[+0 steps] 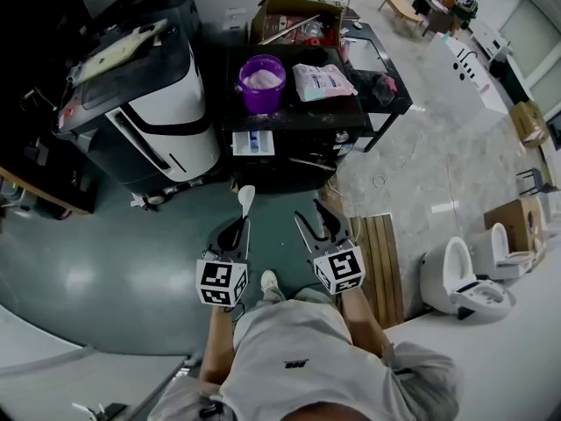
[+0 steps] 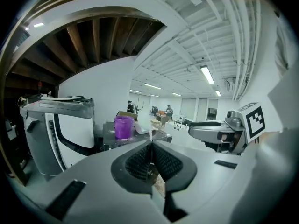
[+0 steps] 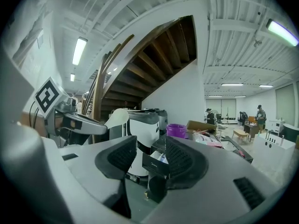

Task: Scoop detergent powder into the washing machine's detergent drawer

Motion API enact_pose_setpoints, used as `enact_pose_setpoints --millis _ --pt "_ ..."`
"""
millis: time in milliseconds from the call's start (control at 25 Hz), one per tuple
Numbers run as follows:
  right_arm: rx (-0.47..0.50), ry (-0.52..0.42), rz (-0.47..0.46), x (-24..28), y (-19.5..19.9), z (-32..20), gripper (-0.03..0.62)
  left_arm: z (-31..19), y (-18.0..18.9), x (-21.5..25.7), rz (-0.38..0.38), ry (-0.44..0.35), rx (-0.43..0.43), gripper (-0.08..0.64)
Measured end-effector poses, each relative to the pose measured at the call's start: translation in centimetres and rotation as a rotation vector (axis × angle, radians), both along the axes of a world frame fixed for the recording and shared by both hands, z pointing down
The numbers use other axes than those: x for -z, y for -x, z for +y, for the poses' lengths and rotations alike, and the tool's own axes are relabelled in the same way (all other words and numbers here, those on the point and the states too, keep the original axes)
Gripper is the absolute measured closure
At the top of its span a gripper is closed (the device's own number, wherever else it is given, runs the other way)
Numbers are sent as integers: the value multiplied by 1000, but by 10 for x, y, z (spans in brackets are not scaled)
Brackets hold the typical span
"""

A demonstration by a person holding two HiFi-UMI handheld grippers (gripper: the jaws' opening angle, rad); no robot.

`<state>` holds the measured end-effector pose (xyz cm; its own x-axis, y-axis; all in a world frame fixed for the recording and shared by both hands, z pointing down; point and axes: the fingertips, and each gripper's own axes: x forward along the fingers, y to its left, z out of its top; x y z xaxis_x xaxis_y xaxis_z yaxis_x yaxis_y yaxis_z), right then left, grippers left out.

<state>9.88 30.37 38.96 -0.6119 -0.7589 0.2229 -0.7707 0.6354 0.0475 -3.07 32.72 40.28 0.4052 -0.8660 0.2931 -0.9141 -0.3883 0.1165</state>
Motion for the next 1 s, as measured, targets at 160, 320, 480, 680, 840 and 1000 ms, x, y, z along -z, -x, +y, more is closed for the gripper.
enact_pose_setpoints --millis 160,320,480,680,840,1000 --pt "-20 9 3 -1 -1 -7 411 -12 2 -2 1 7 -7 545" --pt "-26 16 4 -2 -3 -17 411 -24 2 -2 -1 13 -10 545" --pt "-16 21 2 -4 -1 -33 411 -39 3 -2 0 18 -4 545" --pt "14 26 3 -6 -2 -58 411 -63 -2 -6 -1 27 16 545" --pt "40 27 4 -7 -6 -85 411 -85 -7 -7 -11 32 32 545" --pt "63 29 1 -8 -10 -109 411 -105 -12 -7 -15 34 60 545"
